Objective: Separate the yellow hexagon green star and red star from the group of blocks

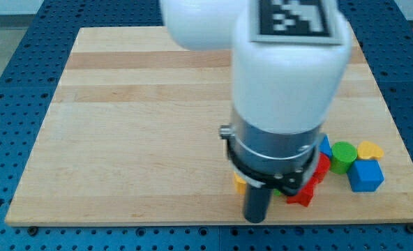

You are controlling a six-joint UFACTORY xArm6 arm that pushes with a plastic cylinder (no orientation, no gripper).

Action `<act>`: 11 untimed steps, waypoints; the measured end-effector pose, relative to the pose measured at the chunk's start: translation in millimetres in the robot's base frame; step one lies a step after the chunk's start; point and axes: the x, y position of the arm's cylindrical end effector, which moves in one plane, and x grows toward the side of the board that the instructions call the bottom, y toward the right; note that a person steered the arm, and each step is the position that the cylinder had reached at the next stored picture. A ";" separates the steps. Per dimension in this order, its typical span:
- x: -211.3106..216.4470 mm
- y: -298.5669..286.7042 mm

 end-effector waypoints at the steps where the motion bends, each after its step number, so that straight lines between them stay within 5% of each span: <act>1: -0.1 22.5; 5: -5.5 118.9; 9: -77.1 -61.7; 11: -54.0 -8.0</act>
